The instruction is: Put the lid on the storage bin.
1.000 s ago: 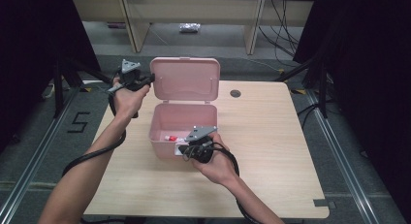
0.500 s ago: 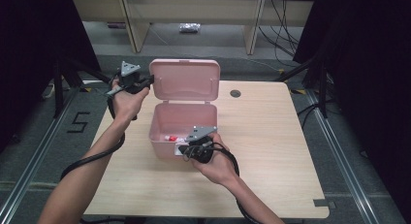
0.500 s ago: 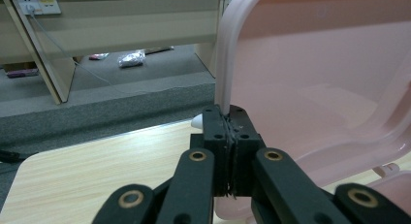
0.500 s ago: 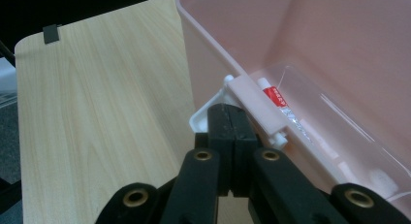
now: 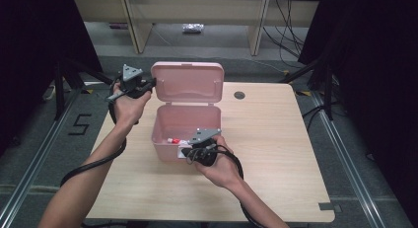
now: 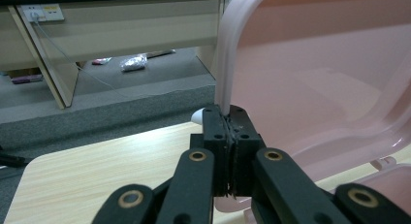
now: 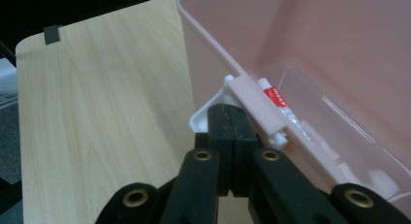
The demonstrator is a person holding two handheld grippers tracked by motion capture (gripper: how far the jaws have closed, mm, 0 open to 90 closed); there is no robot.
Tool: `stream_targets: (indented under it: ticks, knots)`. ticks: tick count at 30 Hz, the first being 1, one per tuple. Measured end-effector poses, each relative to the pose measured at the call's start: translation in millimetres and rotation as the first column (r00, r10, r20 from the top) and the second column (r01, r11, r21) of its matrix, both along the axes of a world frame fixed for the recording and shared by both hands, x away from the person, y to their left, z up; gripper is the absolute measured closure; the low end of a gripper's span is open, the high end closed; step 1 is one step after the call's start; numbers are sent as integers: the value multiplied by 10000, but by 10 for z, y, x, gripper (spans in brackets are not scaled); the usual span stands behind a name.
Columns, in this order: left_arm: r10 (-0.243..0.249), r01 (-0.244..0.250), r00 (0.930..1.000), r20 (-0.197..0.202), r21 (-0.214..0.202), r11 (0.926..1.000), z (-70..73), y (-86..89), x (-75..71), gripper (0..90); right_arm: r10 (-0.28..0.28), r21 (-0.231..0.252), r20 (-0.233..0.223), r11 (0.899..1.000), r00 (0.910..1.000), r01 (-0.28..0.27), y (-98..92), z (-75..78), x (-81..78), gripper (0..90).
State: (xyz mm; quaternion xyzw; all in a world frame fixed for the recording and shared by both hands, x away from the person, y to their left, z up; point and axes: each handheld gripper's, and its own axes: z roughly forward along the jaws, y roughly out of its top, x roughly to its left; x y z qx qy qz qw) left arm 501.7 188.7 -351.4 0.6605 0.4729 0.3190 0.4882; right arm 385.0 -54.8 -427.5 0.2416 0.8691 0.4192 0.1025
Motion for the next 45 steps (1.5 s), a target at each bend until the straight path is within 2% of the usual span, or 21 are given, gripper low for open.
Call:
stream_targets:
  ticks: [3,45]
  knots:
    - [15,-15,10000,-47,-87,10000,-7,-5,-24,882,-1,9,38,10000,10000,1,-1,-1,0,900]
    - [-83,79,9999,142,238,9997,-26,-6,-179,880,-15,140,44,9999,10000,14,6,-12,1,900]
